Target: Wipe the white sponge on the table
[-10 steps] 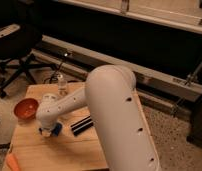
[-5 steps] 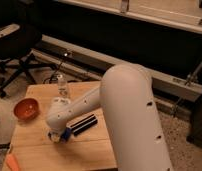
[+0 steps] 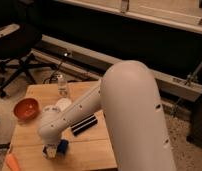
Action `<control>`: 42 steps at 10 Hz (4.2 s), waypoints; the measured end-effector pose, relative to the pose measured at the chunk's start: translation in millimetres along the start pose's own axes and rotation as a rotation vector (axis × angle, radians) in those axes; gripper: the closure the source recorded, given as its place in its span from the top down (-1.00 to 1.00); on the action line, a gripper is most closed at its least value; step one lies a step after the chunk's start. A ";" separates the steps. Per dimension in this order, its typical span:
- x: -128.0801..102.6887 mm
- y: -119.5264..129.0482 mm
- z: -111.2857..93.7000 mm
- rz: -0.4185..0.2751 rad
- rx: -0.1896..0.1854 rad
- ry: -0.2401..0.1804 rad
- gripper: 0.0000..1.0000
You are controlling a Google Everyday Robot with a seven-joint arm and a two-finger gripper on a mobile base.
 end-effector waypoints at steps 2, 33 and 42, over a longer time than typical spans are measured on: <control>-23.5 24.3 2.7 -0.067 -0.031 -0.006 -0.17; -125.2 -84.8 43.1 -0.071 0.002 -0.313 -0.60; -13.1 -80.2 30.9 0.077 0.026 -0.231 -0.60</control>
